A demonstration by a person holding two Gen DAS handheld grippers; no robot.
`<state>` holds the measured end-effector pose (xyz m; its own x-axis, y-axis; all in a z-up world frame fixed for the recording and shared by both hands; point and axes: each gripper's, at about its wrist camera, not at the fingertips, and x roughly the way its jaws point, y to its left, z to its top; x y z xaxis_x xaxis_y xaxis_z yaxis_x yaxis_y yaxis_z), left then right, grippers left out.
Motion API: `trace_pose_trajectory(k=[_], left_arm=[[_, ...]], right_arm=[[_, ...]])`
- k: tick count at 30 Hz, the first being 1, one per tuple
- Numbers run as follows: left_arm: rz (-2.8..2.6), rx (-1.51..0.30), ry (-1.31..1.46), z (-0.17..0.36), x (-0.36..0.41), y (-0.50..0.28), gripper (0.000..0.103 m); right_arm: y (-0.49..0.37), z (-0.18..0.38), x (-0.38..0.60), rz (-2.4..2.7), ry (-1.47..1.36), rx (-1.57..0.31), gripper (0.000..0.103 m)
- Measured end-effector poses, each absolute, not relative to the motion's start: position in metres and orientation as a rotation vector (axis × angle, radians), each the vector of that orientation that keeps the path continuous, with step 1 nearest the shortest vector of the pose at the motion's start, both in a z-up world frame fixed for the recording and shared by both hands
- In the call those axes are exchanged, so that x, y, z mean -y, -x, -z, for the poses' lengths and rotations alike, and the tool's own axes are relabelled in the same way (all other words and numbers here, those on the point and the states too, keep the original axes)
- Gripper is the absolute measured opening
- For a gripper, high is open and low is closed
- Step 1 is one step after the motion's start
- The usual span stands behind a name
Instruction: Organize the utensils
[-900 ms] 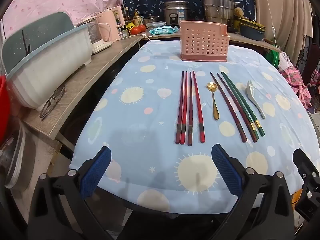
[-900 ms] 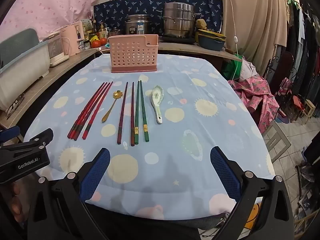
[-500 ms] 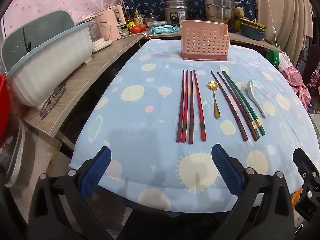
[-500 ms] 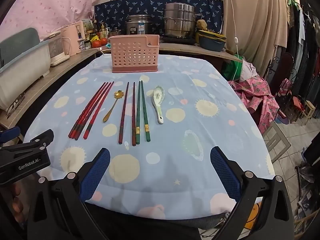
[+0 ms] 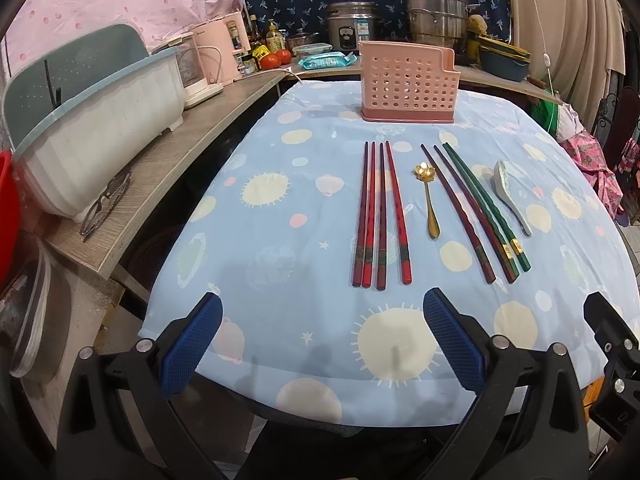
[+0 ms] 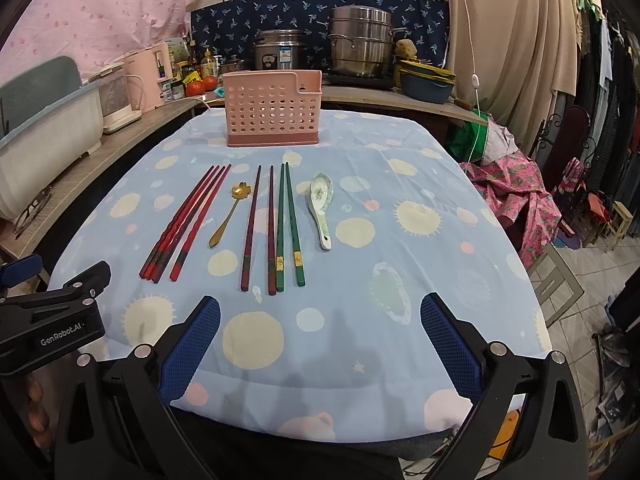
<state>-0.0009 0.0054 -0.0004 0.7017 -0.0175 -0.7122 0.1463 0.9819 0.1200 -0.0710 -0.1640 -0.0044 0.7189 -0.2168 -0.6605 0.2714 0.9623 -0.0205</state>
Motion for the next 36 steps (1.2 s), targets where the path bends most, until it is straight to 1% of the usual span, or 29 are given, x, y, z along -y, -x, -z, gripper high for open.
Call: trace_pose_trajectory(k=[14, 21, 36], left_arm=[[0.1, -0.788, -0.173, 0.0028, -0.003, -0.0022, 0.096], [0.093, -0.746, -0.175, -0.002, -0.0024, 0.0007, 0.096], [0.097, -0.777, -0.168, 0.0003, -0.0036, -0.0041, 0.096]], right_arm=[[0.0688, 0.0053, 0.1636, 0.267, -0.079, -0.723, 0.096], [0.0685, 0.0055, 0.1636, 0.265, -0.081, -0.723, 0.096], [0.0682, 0.0059, 0.164, 0.264, -0.087, -0.721, 0.096]])
